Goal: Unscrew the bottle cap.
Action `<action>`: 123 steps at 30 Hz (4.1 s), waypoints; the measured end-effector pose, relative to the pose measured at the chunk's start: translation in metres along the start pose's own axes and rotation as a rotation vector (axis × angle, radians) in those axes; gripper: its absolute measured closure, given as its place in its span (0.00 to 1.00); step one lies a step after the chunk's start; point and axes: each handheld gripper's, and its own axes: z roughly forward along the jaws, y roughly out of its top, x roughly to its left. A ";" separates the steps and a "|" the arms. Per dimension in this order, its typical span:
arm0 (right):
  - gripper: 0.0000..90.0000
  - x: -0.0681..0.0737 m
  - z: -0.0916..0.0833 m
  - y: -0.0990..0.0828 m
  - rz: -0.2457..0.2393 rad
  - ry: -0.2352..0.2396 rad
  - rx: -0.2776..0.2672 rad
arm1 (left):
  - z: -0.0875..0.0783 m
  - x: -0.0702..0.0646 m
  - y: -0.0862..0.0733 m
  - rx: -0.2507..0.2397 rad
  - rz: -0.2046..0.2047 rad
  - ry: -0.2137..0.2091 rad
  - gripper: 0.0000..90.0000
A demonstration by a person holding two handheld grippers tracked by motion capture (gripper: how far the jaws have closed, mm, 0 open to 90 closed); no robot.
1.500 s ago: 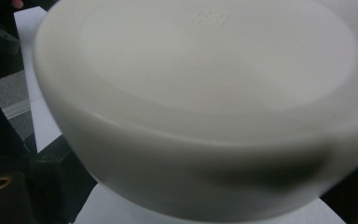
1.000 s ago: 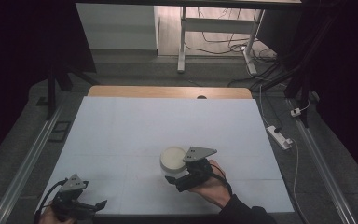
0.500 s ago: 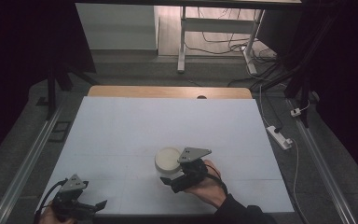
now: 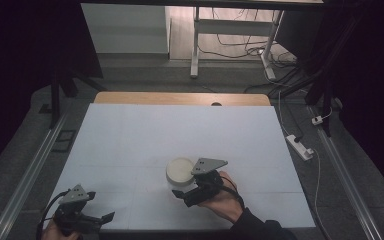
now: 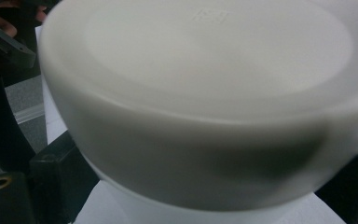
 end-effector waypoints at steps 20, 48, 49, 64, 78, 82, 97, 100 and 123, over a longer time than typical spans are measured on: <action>0.07 0.001 -0.002 0.000 -0.003 0.016 -0.012 | 0.010 -0.006 0.028 -0.020 0.134 -0.082 0.00; 0.07 0.001 -0.002 -0.001 -0.009 0.032 -0.025 | 0.034 -0.037 0.116 -0.067 0.326 -0.215 0.00; 0.07 0.001 -0.002 -0.001 -0.011 0.035 -0.026 | 0.034 -0.038 0.119 -0.069 0.334 -0.225 0.00; 0.07 0.002 -0.002 -0.001 -0.019 0.058 -0.032 | 0.056 -0.053 0.158 -0.063 0.441 -0.356 0.00; 0.07 0.006 0.000 -0.002 -0.038 0.097 -0.029 | 0.074 -0.059 0.178 -0.056 0.545 -0.521 0.02; 0.07 0.007 0.001 -0.002 -0.043 0.108 -0.029 | 0.079 -0.059 0.182 -0.071 0.557 -0.587 0.05; 0.07 0.004 0.002 -0.003 -0.015 0.069 -0.023 | 0.086 -0.072 0.185 -0.059 0.526 -0.473 0.09; 0.07 0.002 0.002 -0.003 0.007 0.037 -0.020 | 0.088 -0.077 0.186 -0.061 0.469 -0.424 0.09; 0.07 -0.001 0.000 -0.004 0.034 0.031 -0.037 | 0.073 -0.080 0.193 -0.008 0.557 -0.398 0.03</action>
